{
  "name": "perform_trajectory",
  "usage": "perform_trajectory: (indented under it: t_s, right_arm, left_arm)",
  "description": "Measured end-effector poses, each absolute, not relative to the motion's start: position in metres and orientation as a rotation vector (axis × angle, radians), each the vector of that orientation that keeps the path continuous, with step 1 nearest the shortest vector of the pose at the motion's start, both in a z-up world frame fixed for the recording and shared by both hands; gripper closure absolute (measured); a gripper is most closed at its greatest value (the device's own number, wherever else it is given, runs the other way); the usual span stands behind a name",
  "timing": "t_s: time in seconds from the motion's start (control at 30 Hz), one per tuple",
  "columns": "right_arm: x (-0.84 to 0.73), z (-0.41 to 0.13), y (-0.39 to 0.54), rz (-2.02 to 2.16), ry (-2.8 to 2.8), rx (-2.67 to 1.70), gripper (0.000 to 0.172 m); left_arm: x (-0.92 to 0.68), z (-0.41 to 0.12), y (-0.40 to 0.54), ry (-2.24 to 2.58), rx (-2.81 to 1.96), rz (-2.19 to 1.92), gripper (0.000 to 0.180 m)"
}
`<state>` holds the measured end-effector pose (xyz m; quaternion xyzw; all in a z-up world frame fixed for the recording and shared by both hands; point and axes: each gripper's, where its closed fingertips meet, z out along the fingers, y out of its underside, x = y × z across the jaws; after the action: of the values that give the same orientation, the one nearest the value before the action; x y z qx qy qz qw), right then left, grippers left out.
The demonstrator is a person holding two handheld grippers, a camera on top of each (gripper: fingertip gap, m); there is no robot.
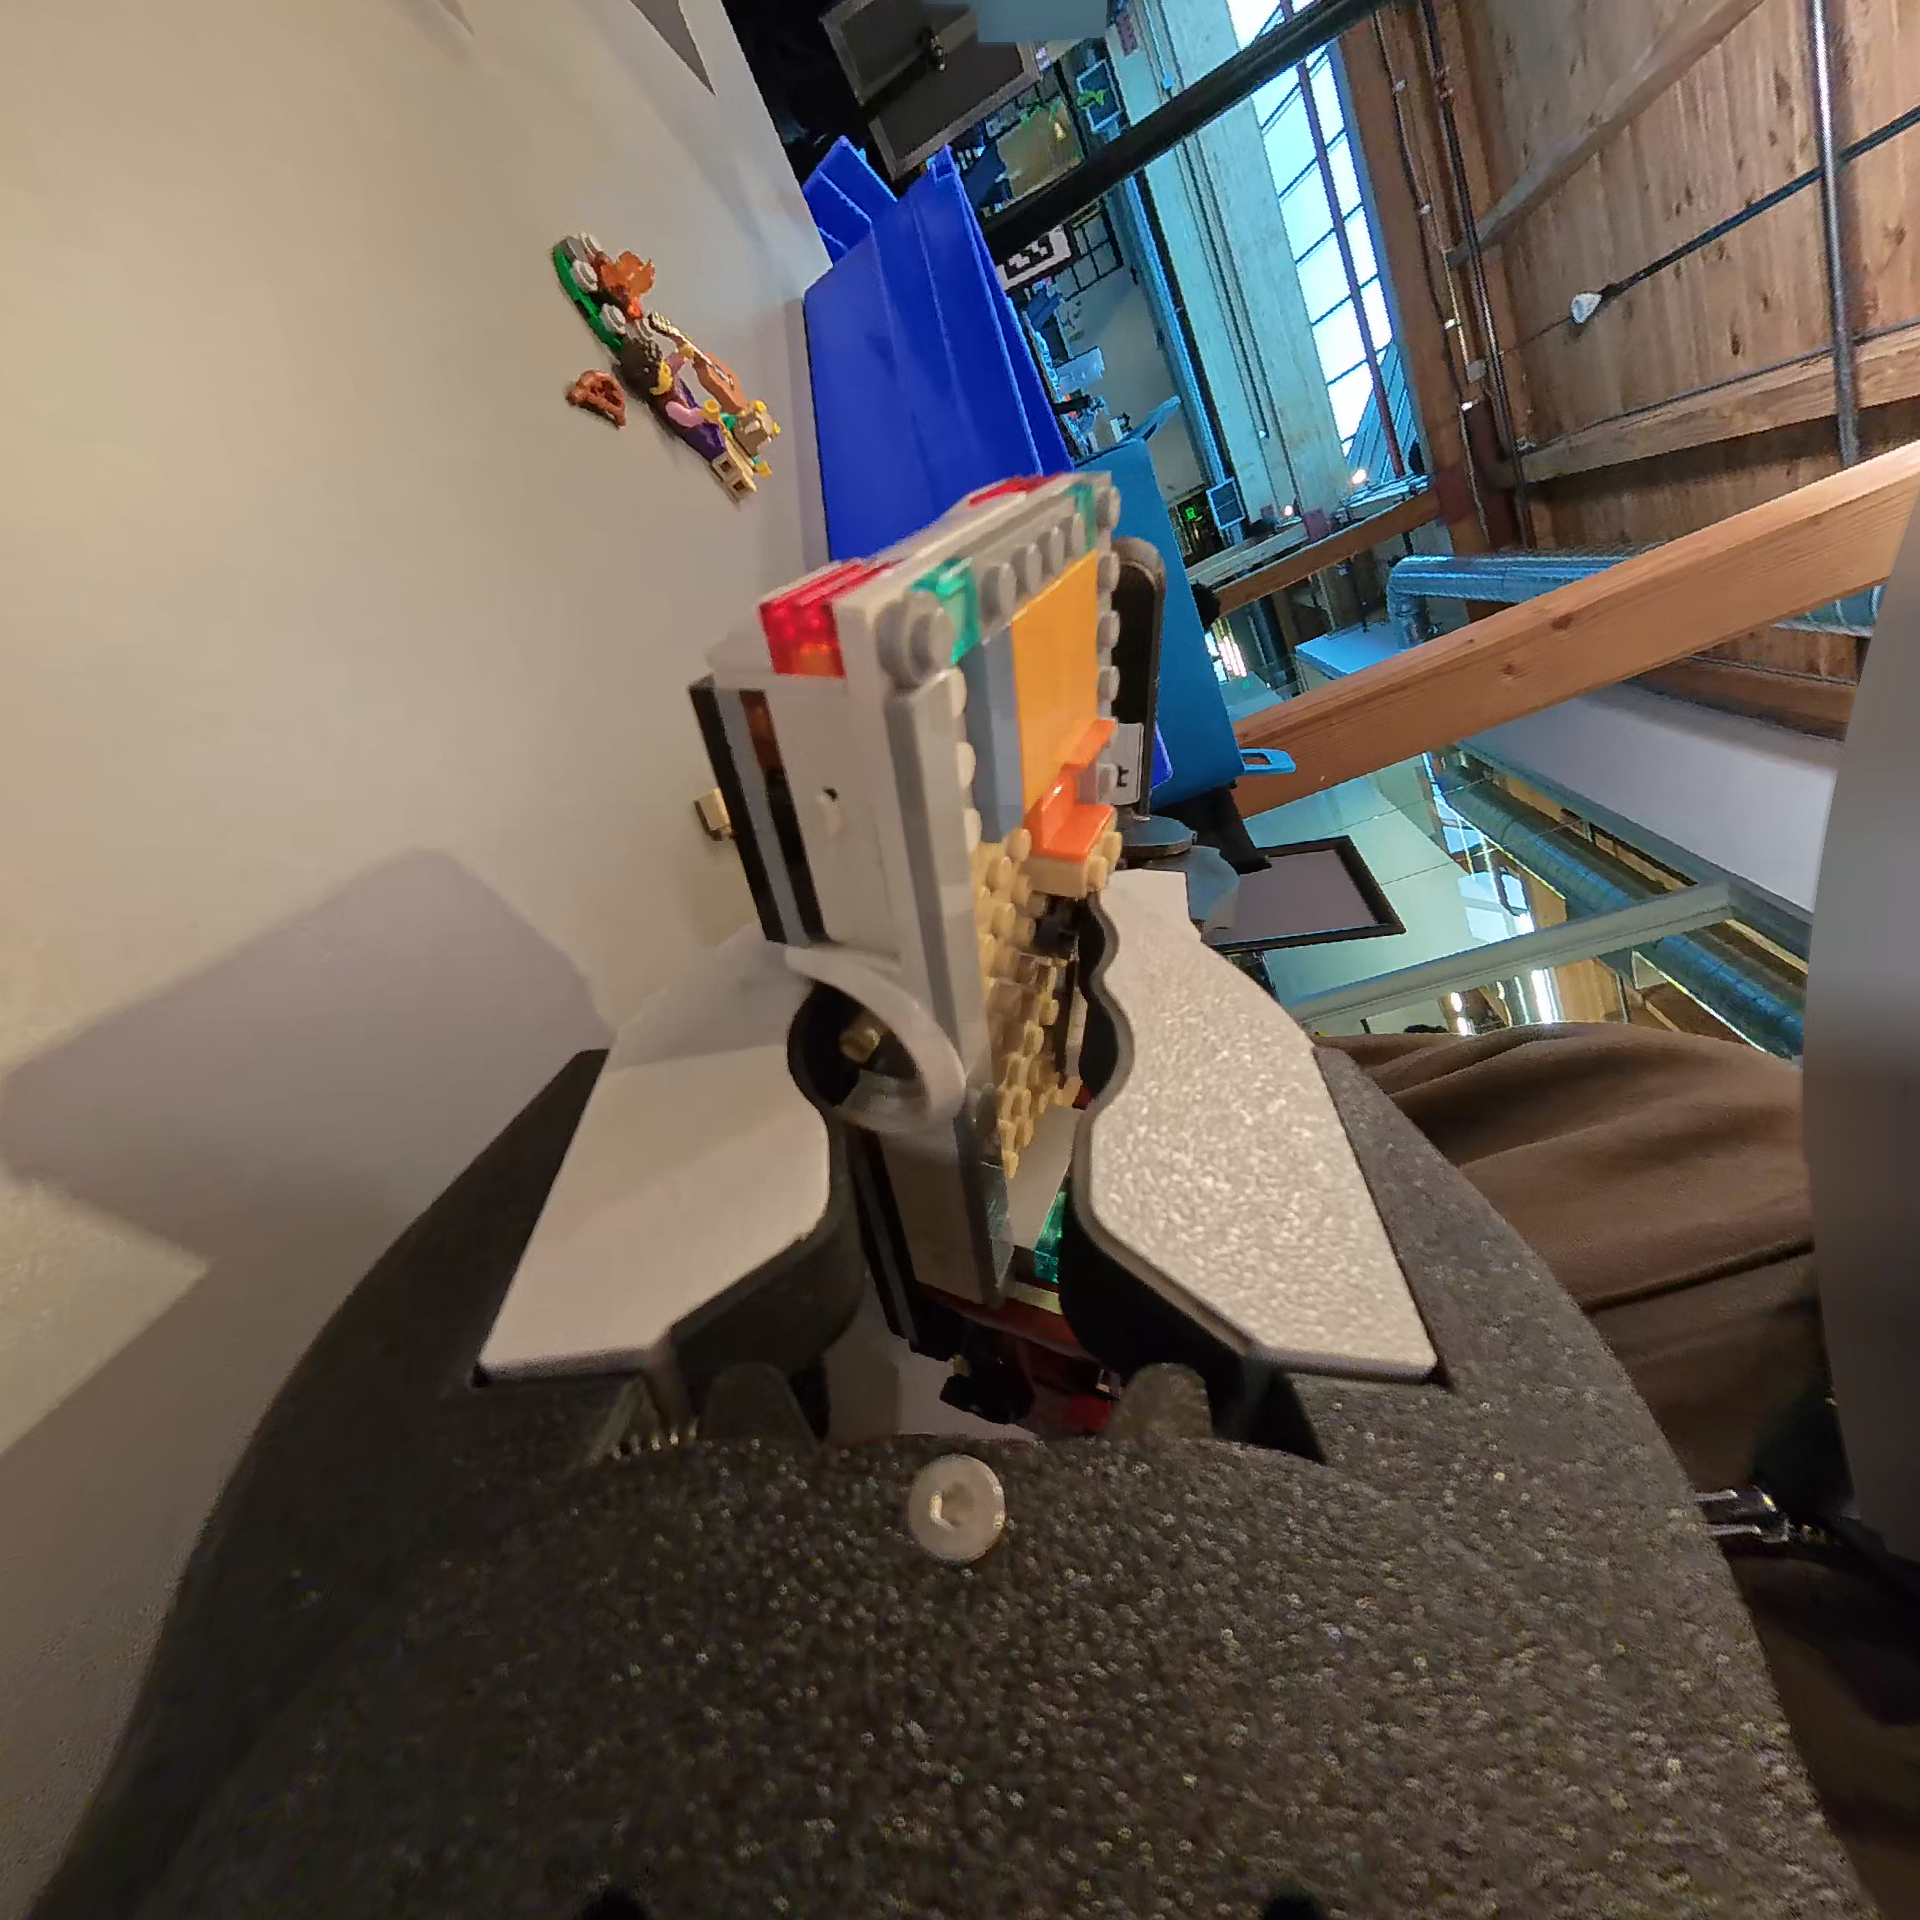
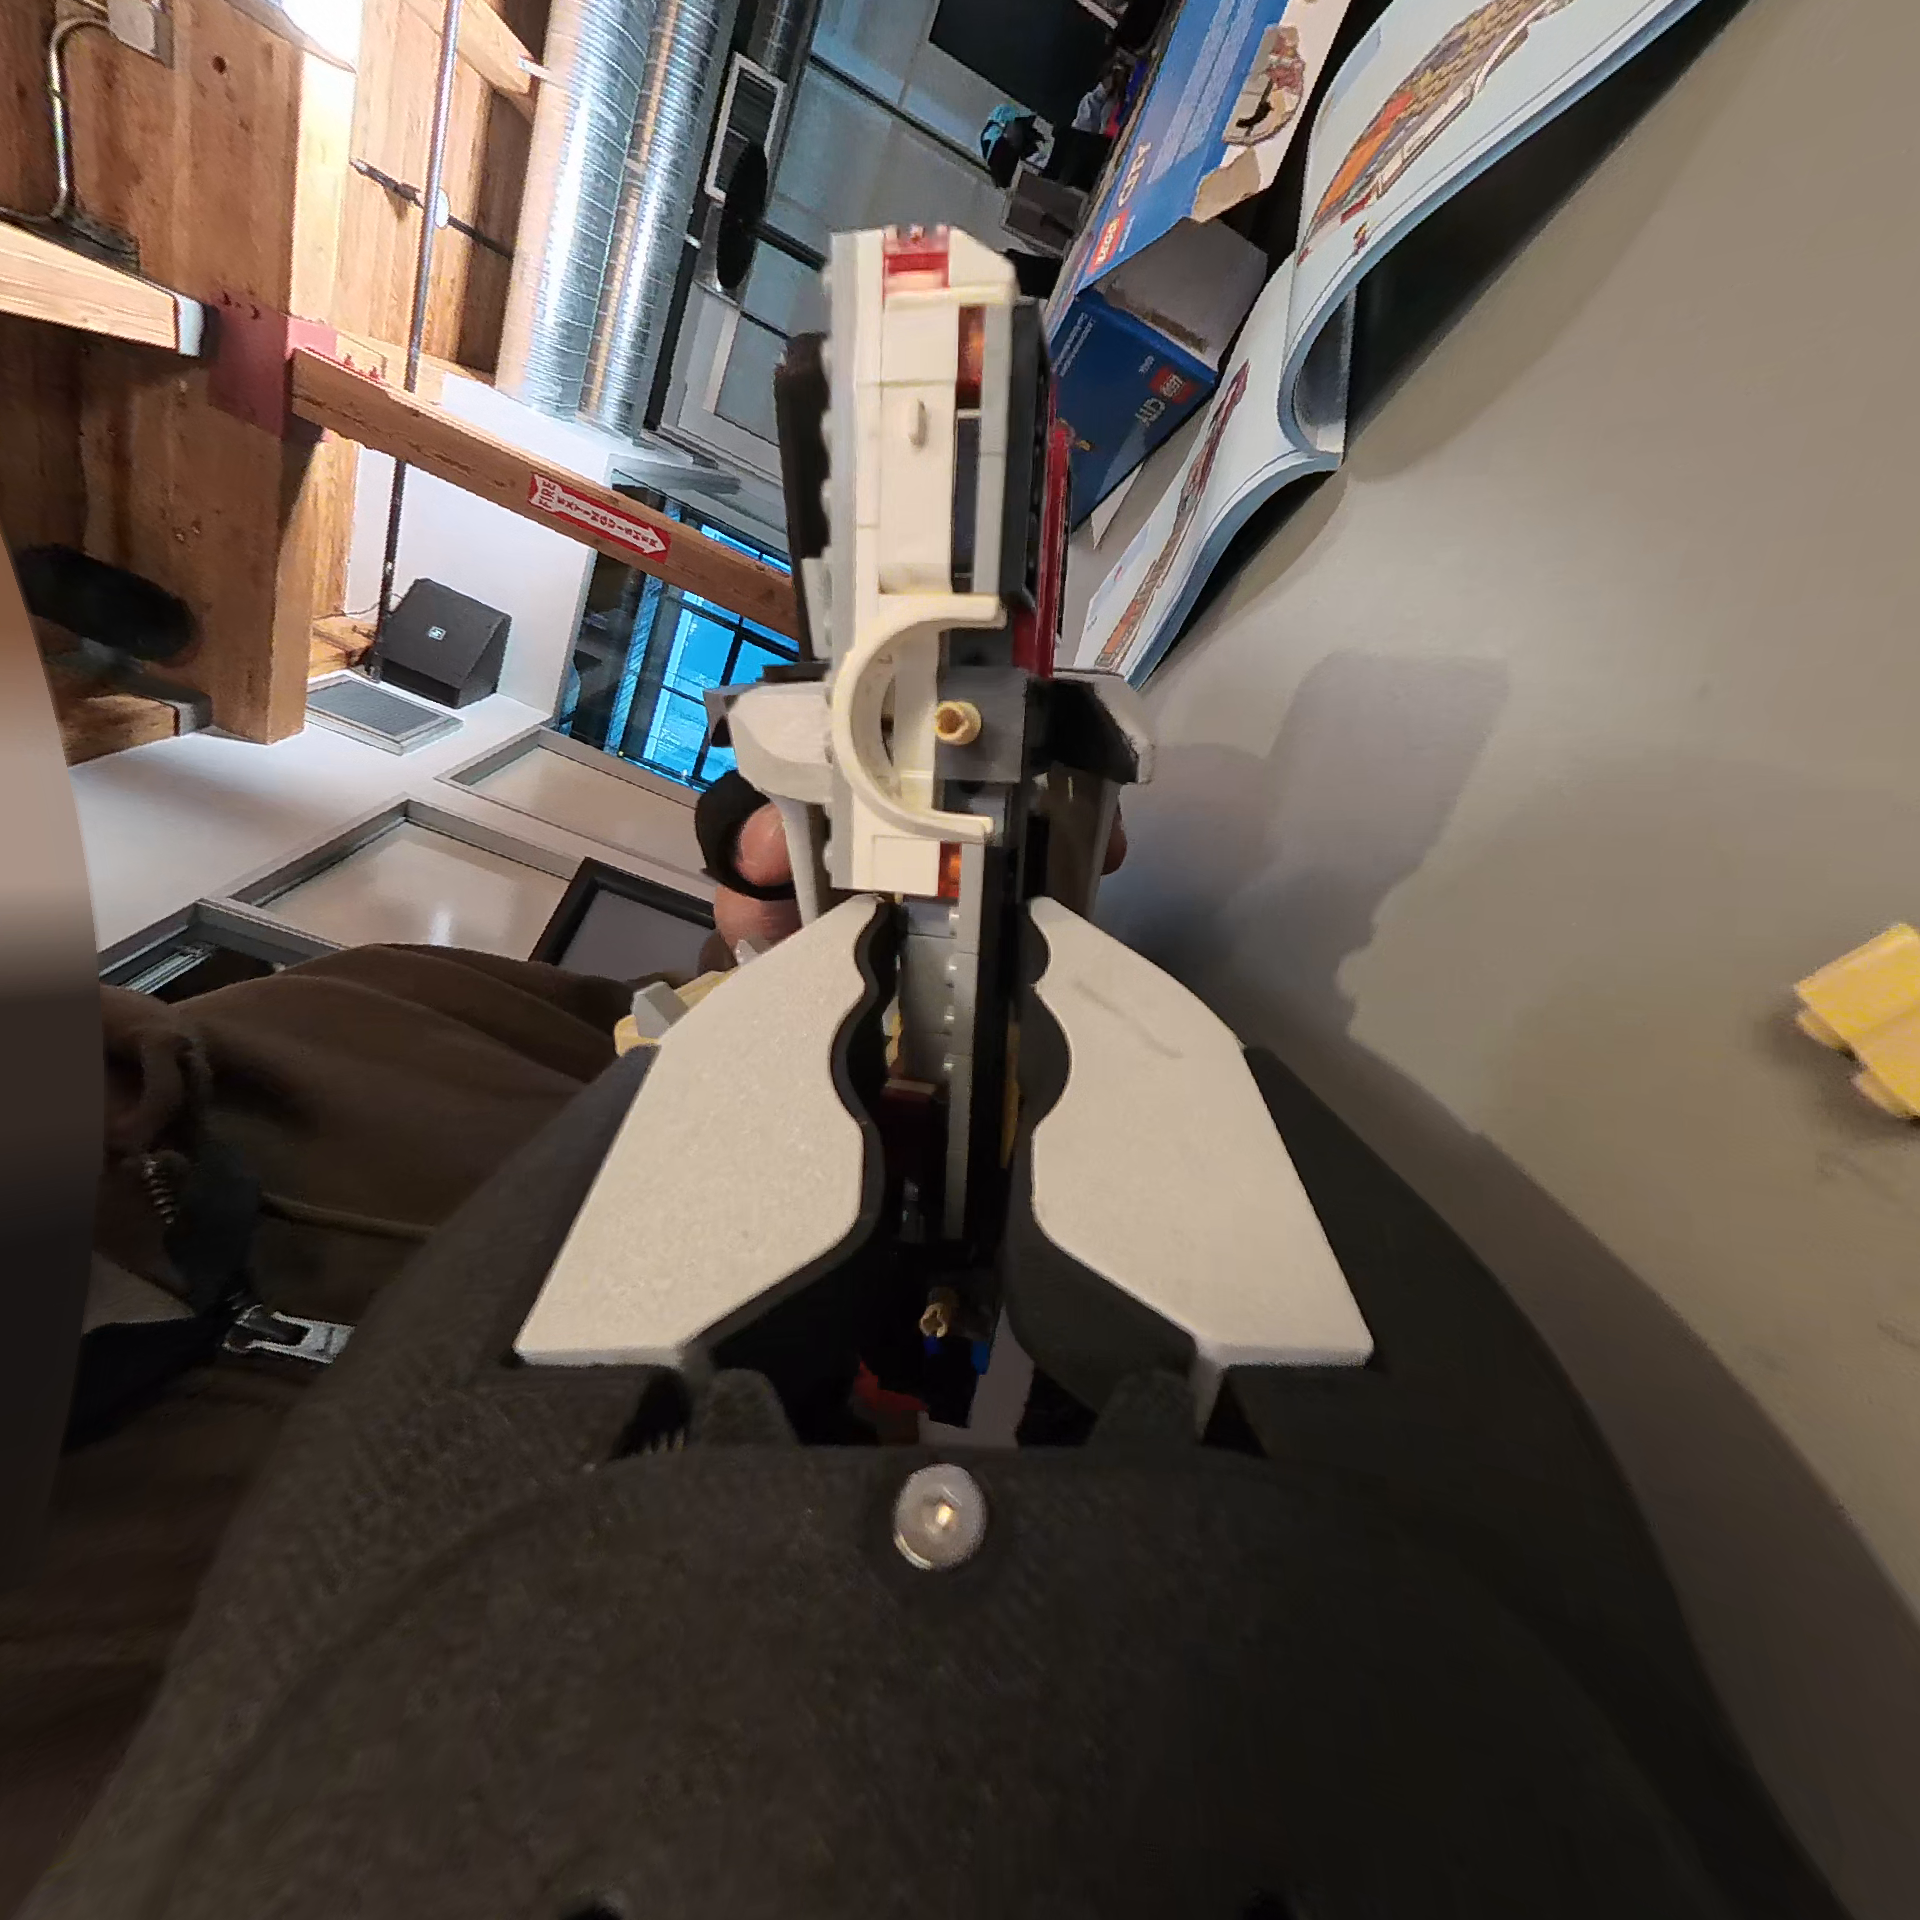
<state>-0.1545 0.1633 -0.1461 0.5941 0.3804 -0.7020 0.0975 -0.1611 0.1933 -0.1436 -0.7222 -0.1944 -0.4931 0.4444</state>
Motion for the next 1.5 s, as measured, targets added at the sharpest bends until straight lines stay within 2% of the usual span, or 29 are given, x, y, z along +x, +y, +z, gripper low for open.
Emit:
perform_trajectory:
  t_s: [0.23, 0.3, 0.73, 1.5]
  right_arm:
    - [-0.154, -0.147, 0.161, -2.065, 1.141, 1.752, 0.15]
    - [-0.153, -0.146, 0.16, -2.059, 1.132, 1.73, 0.15]
    - [-0.154, -0.149, 0.162, -2.044, 1.109, 1.753, 0.15]
    - [-0.154, -0.161, 0.156, -1.945, 1.283, 1.837, 0.149]
  left_arm:
    - [-0.161, -0.143, 0.193, -0.5, -1.78, -1.246, 0.141]
    - [-0.162, -0.141, 0.192, -0.514, -1.749, -1.285, 0.148]
    - [-0.156, -0.142, 0.192, -0.473, -1.772, -1.32, 0.143]
    - [-0.155, -0.151, 0.189, -0.445, -1.82, -1.276, 0.146]
